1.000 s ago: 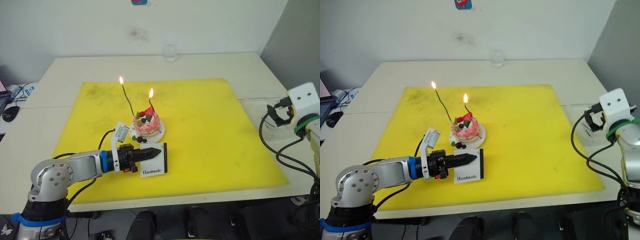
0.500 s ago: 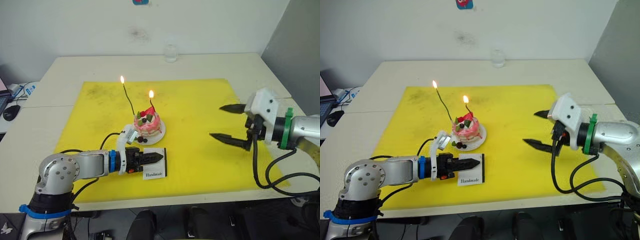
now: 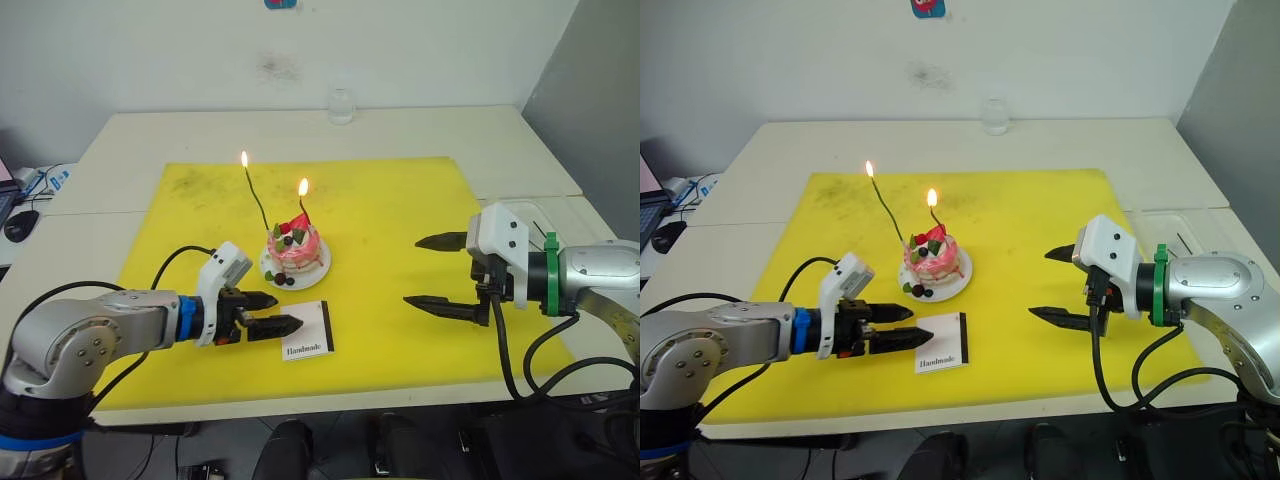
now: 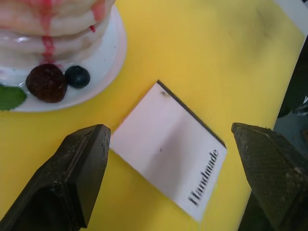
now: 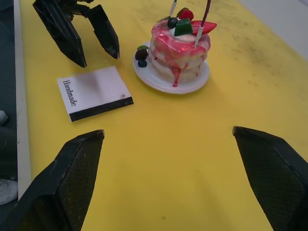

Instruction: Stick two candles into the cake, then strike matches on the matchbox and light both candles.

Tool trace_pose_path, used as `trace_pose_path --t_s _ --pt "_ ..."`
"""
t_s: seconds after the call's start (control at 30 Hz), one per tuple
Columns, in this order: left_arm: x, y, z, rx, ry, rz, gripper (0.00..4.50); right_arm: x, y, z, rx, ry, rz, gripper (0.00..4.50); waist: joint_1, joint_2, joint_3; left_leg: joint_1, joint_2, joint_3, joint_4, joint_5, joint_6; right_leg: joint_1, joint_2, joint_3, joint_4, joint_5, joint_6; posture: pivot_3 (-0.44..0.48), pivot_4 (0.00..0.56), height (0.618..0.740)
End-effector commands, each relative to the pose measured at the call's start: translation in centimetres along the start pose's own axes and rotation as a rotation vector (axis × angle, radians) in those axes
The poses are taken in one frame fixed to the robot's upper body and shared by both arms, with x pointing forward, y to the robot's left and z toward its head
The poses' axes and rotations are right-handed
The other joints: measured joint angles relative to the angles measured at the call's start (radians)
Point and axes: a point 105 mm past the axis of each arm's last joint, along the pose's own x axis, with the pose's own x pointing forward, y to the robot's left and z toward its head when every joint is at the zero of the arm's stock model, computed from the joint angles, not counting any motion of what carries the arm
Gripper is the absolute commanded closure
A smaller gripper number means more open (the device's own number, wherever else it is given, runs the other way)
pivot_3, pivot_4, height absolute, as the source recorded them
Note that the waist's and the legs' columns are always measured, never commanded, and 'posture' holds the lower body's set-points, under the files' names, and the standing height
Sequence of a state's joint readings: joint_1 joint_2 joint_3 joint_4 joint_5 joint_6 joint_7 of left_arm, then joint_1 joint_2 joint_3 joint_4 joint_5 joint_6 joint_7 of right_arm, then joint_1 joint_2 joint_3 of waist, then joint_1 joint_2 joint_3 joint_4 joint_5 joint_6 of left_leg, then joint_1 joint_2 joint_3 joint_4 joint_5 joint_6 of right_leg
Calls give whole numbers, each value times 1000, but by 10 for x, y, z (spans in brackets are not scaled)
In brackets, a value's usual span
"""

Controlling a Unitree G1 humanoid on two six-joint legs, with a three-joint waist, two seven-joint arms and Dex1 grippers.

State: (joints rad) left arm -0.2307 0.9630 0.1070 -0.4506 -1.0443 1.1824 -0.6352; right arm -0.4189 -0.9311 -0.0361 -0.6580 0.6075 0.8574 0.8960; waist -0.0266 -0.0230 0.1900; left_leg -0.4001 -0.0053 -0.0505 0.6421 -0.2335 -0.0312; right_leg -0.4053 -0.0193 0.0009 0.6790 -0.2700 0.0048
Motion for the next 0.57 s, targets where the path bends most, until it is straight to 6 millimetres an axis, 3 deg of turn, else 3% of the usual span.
trace_pose_path --t_s 0.03,0.13,0.3,0.4,0.57 --pt "-23 -8 11 156 -28 -24 15 -8 -2 13 -70 -34 -19 0 0 0 0 0 0 0 0 0 0 0 0 0 0 0 0 0 150 740" --pt "-61 26 18 353 -25 171 15 -17 -14 21 -137 -73 -94 0 2 0 0 0 0 0 -1 0 0 0 0 0 0 -1 -2 0 150 740" --pt "-101 61 35 528 -126 392 15 -30 -19 27 -189 -102 -85 0 4 1 1 0 1 -1 -2 0 0 -1 -1 -3 -1 -4 -7 0 150 740" --pt "-113 69 32 577 -145 431 15 -40 -19 27 -178 -85 -34 0 4 1 1 -1 1 0 -2 0 1 -1 -2 -3 -3 -2 -3 0 150 740" --pt "-116 70 28 567 -181 431 15 -50 -25 29 -156 -73 -15 0 4 1 1 -1 2 0 -3 -2 2 -1 -2 -5 -5 -2 -3 0 150 740"
